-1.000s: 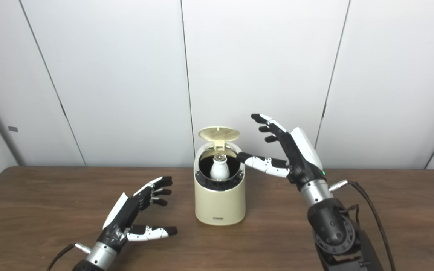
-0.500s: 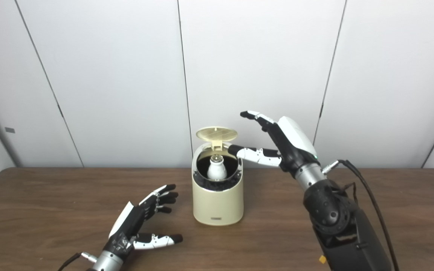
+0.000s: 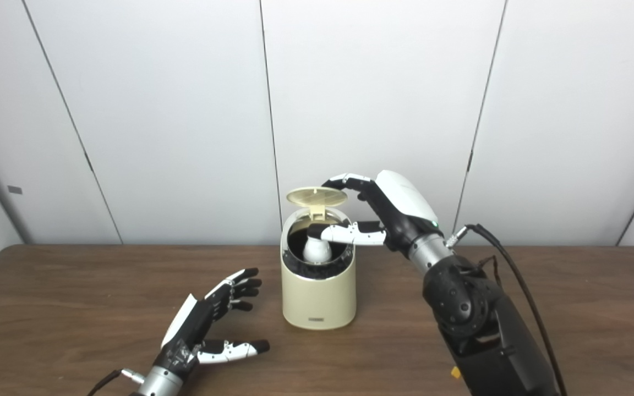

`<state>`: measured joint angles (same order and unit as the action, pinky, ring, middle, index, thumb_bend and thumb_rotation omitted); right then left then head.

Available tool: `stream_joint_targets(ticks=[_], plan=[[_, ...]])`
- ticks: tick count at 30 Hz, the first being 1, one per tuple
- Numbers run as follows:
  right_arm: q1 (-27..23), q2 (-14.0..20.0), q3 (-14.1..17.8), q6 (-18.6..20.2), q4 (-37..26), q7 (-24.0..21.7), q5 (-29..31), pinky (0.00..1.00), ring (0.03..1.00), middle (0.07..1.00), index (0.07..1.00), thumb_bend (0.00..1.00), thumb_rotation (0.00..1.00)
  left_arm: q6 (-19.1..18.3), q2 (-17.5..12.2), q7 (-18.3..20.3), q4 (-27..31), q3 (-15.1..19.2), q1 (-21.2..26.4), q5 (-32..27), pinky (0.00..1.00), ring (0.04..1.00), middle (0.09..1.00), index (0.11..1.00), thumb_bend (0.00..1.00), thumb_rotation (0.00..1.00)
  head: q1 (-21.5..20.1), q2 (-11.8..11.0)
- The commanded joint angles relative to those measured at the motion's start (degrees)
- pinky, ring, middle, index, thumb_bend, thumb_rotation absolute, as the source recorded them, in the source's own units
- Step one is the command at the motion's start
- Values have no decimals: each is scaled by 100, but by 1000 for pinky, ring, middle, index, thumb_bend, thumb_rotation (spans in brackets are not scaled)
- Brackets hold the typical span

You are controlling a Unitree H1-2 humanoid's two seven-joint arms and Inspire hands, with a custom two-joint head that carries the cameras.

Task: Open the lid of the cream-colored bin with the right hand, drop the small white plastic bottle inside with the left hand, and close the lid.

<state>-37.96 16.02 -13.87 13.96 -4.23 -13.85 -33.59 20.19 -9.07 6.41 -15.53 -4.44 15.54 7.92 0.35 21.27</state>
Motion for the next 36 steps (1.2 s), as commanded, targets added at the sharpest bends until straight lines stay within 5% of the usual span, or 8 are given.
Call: stream_joint_targets(ticks=[1, 18, 36], plan=[[-297, 5, -20, -74, -224, 3, -80, 768, 850, 800, 745, 693, 748, 149, 37, -120, 43, 38, 90, -19, 731, 816, 842, 898, 773, 93, 7, -8], [-275, 132, -156, -243, -488, -411, 50, 867, 918, 804, 756, 654, 709, -26, 99, -129, 170, 83, 75, 43, 719, 816, 837, 889, 777, 88, 76, 156], [245, 317, -91, -324, -951, -521, 148, 786, 884, 762, 738, 658, 647, -89, 114, -101, 269, 84, 72, 26, 684, 807, 840, 893, 777, 103, 168, 309]])
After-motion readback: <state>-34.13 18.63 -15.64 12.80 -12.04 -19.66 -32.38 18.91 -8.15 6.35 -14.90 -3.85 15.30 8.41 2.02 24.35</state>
